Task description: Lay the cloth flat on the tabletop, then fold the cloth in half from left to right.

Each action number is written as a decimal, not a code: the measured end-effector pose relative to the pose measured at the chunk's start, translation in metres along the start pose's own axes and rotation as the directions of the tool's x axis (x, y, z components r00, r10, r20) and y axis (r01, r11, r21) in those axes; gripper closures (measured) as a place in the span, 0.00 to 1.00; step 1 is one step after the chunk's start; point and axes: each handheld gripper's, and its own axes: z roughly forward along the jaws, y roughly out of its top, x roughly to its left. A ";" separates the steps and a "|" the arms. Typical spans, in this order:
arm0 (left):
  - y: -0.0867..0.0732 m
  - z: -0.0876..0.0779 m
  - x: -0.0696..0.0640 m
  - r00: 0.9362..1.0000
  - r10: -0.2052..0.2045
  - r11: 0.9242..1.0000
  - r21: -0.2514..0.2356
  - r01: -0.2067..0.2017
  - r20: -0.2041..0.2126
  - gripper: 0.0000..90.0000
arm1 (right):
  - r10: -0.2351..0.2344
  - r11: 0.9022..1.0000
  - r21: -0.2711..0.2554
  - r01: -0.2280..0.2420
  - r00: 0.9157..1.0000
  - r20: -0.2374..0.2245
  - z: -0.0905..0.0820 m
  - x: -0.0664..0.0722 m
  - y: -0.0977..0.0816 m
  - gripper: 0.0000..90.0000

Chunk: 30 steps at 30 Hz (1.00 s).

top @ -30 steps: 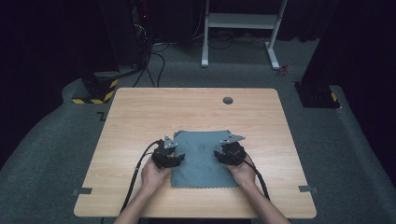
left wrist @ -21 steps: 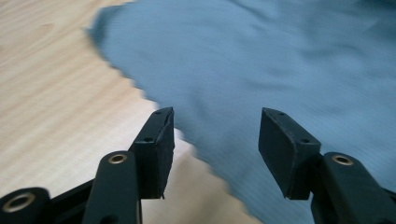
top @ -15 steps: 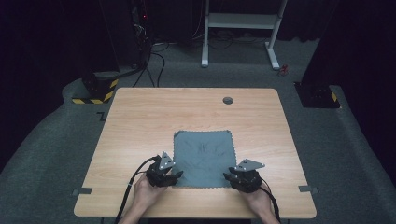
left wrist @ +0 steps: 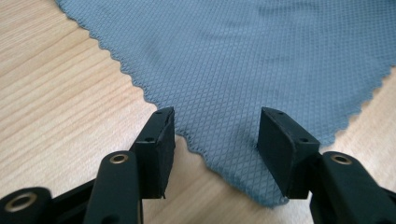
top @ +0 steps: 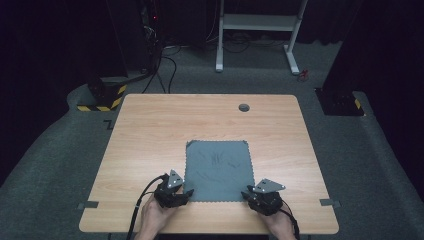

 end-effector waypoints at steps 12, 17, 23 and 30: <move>-0.017 -0.005 0.001 1.000 -0.015 0.996 -0.084 0.014 -0.016 0.49 | 0.010 1.000 -0.003 -0.010 1.000 0.000 -0.002 -0.001 -0.002 0.64; -0.017 -0.005 -0.001 0.999 -0.042 0.996 -0.081 0.040 -0.024 0.46 | 0.015 1.000 -0.002 -0.015 1.000 0.012 -0.001 -0.001 -0.002 0.62; -0.016 -0.004 0.002 0.997 -0.072 0.994 -0.085 0.073 0.008 0.40 | -0.011 1.000 -0.004 0.011 1.000 0.019 -0.001 0.000 -0.001 0.64; -0.004 -0.002 0.012 0.993 -0.100 0.990 -0.098 0.106 0.063 0.42 | -0.010 0.998 -0.062 0.008 0.999 -0.032 0.000 0.007 0.014 0.64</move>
